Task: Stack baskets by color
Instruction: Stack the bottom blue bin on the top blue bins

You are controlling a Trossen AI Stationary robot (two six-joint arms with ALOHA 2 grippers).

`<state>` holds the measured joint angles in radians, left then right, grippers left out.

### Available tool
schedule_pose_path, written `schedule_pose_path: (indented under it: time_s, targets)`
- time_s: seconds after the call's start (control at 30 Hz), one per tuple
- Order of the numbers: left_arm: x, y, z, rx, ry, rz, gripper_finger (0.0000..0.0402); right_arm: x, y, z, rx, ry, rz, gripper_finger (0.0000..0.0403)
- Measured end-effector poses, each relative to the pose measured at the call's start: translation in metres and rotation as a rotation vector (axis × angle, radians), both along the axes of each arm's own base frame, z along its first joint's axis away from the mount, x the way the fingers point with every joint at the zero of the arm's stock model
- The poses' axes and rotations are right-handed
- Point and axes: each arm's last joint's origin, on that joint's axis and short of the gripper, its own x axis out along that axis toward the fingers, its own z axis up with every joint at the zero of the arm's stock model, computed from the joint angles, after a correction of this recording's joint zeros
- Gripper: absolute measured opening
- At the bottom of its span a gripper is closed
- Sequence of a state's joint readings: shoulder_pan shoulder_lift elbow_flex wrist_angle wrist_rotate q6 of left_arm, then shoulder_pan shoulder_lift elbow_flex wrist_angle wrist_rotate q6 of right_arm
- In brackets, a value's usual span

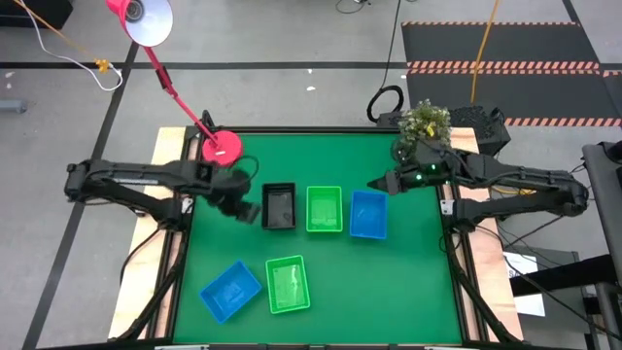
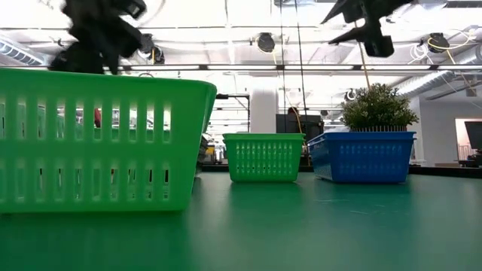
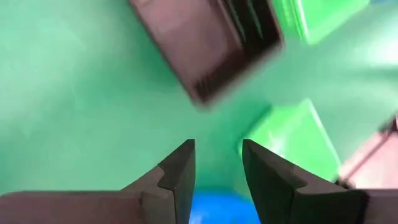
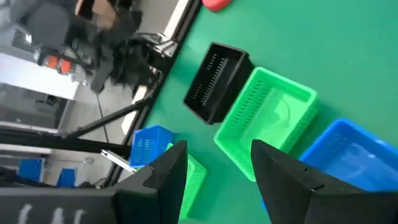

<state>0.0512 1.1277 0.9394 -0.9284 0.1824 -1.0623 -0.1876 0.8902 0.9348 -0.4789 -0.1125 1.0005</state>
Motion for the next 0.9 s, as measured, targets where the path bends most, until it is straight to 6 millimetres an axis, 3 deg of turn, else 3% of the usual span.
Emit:
schedule_pose_path:
  time_s: [0.23, 0.33, 0.67, 0.9]
  targets:
    - [-0.014, -0.055, 0.004, -0.073, 0.041, -0.083, 0.0137, 0.005, 0.023, 0.003, -0.026, -0.035, -0.058, 0.0171]
    - [-0.018, -0.072, 0.0, -0.052, 0.087, -0.122, 0.0156, 0.007, 0.028, 0.003, -0.033, -0.045, -0.069, 0.0171]
    - [-0.021, -0.099, -0.032, -0.012, 0.236, -0.206, 0.0269, 0.017, 0.046, -0.002, -0.011, -0.03, -0.026, 0.0171]
    - [-0.016, -0.106, -0.053, -0.017, 0.221, -0.226, 0.0254, 0.031, 0.059, -0.004, 0.014, -0.074, 0.02, 0.0171]
